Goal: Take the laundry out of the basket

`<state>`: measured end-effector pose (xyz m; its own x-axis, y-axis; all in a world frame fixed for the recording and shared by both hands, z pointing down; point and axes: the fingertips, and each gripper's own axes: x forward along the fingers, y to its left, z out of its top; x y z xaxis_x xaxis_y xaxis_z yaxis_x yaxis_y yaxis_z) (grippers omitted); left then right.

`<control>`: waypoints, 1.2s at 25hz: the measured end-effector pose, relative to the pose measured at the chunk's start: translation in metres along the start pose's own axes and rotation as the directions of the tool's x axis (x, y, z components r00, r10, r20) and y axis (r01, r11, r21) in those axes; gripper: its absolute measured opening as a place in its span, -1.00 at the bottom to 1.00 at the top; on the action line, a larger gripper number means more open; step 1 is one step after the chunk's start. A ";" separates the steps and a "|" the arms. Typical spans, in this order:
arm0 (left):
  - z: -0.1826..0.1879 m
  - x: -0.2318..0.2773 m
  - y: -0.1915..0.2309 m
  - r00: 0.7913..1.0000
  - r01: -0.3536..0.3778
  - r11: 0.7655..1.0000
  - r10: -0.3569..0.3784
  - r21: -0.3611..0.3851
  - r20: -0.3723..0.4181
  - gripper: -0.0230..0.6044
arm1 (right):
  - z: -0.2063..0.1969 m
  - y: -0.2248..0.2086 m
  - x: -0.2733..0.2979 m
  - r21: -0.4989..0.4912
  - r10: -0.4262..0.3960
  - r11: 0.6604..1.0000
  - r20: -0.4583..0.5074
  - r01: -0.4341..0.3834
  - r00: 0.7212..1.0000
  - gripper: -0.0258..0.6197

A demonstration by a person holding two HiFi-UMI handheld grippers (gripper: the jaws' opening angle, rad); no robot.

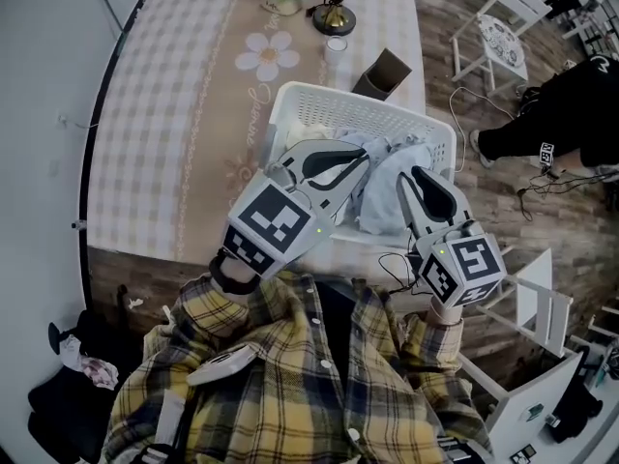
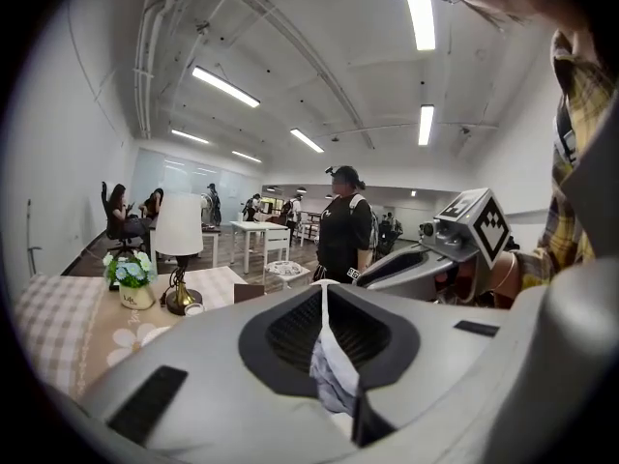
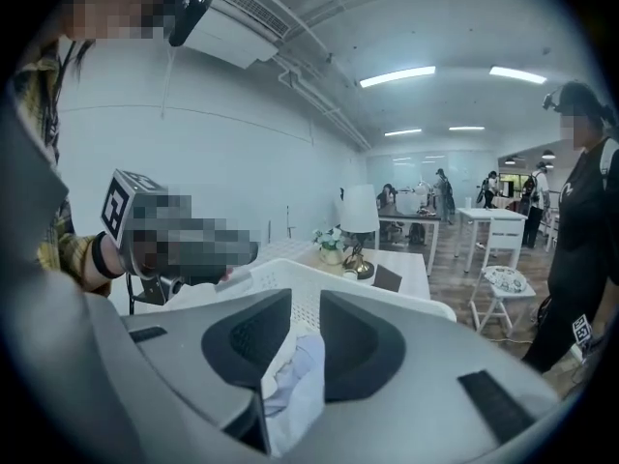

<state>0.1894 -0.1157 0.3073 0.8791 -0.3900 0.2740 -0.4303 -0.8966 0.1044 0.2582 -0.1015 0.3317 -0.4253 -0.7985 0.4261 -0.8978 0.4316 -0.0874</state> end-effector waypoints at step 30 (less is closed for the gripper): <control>-0.142 0.129 -0.005 0.794 0.302 0.951 -0.290 -0.068 -0.534 0.23 | -0.123 -0.021 0.046 -0.465 -0.009 0.756 -0.712 -0.461 0.702 0.28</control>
<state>0.2758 -0.1316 0.4775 0.7138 0.0621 0.6975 -0.1581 -0.9560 0.2470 0.2716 -0.0961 0.4638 -0.2093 -0.2660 0.9410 -0.4291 0.8897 0.1560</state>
